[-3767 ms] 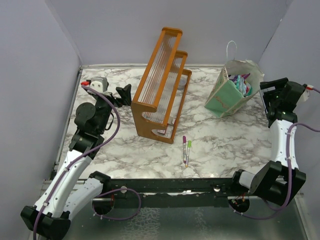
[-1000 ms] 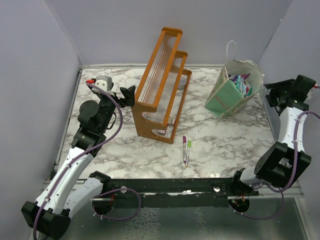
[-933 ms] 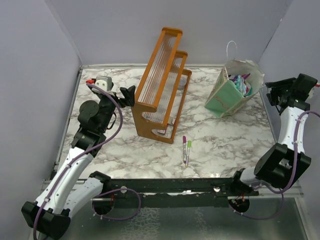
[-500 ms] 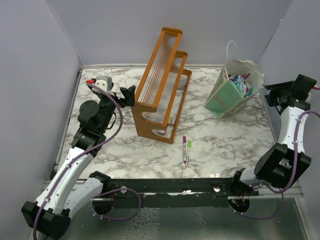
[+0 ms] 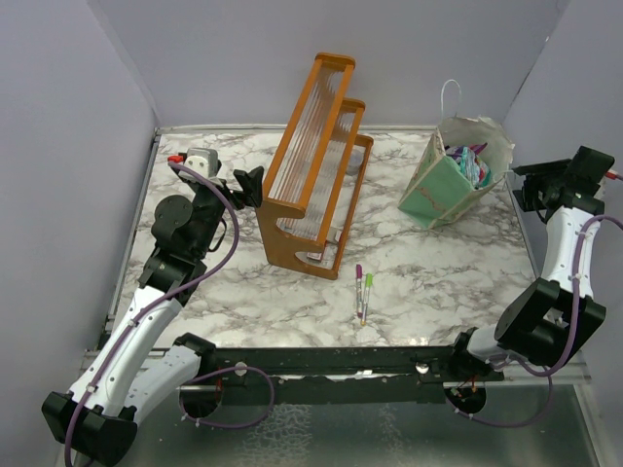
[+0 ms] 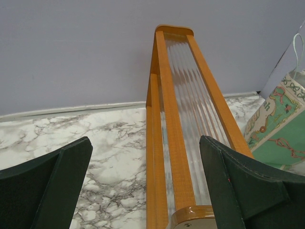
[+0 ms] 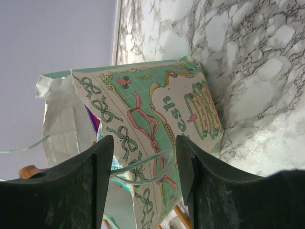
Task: Take the snacks out of the paper bag
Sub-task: Adjust the paper bag at the center of the board.
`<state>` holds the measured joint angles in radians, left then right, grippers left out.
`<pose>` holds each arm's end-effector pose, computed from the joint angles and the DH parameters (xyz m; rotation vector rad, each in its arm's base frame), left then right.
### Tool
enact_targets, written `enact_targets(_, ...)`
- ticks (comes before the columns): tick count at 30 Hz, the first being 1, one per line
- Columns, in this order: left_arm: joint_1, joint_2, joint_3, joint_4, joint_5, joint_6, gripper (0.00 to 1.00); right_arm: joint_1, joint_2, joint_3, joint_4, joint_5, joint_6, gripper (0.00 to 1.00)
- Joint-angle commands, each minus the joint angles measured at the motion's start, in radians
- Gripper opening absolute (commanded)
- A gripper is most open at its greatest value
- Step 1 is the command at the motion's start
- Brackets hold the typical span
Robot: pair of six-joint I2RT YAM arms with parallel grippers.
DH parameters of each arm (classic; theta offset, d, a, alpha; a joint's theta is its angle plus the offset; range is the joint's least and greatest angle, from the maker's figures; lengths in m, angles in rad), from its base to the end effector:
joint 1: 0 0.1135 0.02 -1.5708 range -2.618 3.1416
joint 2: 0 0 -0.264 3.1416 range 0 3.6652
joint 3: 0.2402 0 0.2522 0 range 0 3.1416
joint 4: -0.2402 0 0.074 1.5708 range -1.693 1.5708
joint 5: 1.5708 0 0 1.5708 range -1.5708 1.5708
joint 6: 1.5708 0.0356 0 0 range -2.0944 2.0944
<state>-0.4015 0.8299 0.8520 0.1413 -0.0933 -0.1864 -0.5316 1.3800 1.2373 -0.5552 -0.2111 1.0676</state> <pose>0.1793 -0.0725 0.3915 0.0747 1.4192 -0.4211 0.2661 -0.1478 0.3273 1.5709 1.6855 0.5193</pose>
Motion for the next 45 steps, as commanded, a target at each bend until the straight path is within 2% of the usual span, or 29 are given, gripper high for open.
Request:
enact_targets(1, -0.002, -0.001, 0.018, 0.02, 0.025, -0.007, 0.99, -0.002, -0.023, 0.046, -0.026, -0.003, 0.045, 0.53)
enact_targets(7, -0.002, -0.001, 0.018, 0.021, 0.025, -0.007, 0.99, -0.002, -0.048, 0.062, -0.055, 0.067, 0.046, 0.61)
enact_targets(10, -0.002, 0.001, 0.019, 0.022, 0.029, -0.01, 0.99, -0.002, -0.072, 0.06, -0.044, 0.094, 0.04, 0.61)
enact_targets(21, -0.002, -0.001, 0.018, 0.022, 0.028, -0.008, 0.99, -0.002, -0.044, 0.087, -0.034, 0.063, 0.03, 0.64)
enact_targets(28, -0.002, 0.003, 0.019, 0.022, 0.03, -0.011, 0.99, -0.001, -0.075, 0.146, -0.088, 0.258, -0.052, 0.69)
enact_targets(35, -0.002, 0.006, 0.018, 0.022, 0.035, -0.013, 0.99, -0.002, -0.07, 0.076, -0.018, 0.052, -0.008, 0.7)
enact_targets(40, -0.002, 0.005, 0.02, 0.022, 0.033, -0.012, 0.99, -0.002, -0.059, 0.025, 0.036, -0.032, 0.042, 0.63)
enact_targets(45, -0.002, 0.003, 0.02, 0.021, 0.034, -0.012, 0.99, -0.002, -0.047, -0.003, 0.066, -0.079, 0.091, 0.59)
